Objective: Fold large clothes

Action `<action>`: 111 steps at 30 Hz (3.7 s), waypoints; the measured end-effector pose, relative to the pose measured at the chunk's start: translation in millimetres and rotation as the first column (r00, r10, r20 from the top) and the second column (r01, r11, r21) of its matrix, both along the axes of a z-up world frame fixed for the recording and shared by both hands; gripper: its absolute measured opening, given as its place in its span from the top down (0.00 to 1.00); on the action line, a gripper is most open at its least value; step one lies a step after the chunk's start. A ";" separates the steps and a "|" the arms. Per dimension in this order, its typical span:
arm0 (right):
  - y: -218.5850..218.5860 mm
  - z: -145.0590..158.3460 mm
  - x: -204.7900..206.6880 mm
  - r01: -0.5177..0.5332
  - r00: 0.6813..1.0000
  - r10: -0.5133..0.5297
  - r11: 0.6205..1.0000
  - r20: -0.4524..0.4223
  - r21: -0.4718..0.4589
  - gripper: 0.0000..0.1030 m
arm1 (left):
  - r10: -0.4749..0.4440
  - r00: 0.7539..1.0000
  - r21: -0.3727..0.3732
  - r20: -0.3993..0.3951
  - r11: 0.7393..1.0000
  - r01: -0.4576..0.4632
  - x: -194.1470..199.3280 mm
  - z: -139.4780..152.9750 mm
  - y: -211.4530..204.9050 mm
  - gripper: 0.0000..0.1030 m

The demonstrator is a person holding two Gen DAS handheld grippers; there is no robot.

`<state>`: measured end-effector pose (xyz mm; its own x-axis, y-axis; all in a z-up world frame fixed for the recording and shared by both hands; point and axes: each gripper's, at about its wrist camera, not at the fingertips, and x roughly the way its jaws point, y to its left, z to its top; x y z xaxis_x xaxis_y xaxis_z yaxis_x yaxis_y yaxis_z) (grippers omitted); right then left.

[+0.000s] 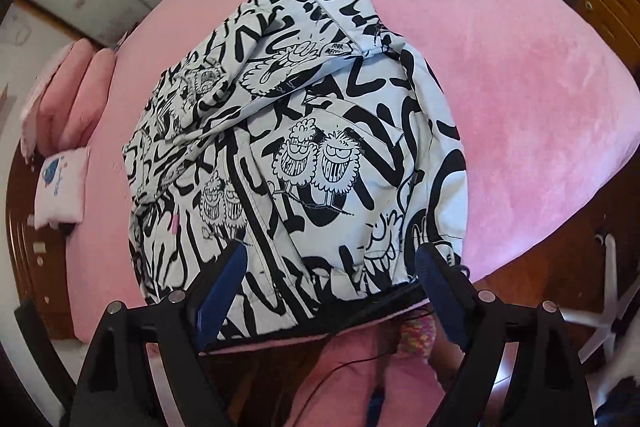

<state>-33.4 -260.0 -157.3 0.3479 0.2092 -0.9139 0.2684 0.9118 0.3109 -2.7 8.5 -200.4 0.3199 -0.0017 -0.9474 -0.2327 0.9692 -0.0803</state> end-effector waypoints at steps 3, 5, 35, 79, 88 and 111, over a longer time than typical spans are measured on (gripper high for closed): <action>6.3 9.1 -12.1 -0.075 0.997 0.076 0.996 0.015 -0.047 0.15 | -0.006 1.000 0.004 0.000 1.000 0.006 -10.4 7.3 -4.0 0.43; 12.1 15.1 -19.8 -0.126 0.991 0.128 0.989 0.025 -0.078 0.15 | -0.011 1.000 -0.002 -0.002 1.000 0.011 -17.6 13.1 -5.3 0.43; -50.7 -92.5 -7.7 -0.066 0.988 0.041 0.984 -0.149 -0.166 0.15 | 0.109 0.977 0.021 -0.183 0.994 -0.107 -11.1 -106.3 73.2 0.39; -71.0 -115.4 22.4 0.122 0.982 -0.068 0.938 -0.174 0.324 0.81 | 0.410 0.836 -0.477 -0.364 0.689 -0.545 2.5 -215.0 225.8 0.45; -77.6 -82.0 29.8 0.075 0.993 -0.028 0.891 -0.112 0.448 0.84 | 0.525 0.787 -0.633 -0.324 0.498 -0.593 -6.3 -167.8 203.0 0.85; -87.1 97.6 167.1 0.055 0.959 -0.213 0.790 0.189 0.611 0.86 | 0.578 0.811 -0.887 -0.096 0.321 -0.333 119.8 55.3 253.8 0.88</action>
<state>133.7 -347.1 -59.7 0.6001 0.6168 -0.5093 0.2203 0.4846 0.8466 117.1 262.2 -145.0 0.7160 -0.5270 -0.4578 -0.4730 0.1160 -0.8734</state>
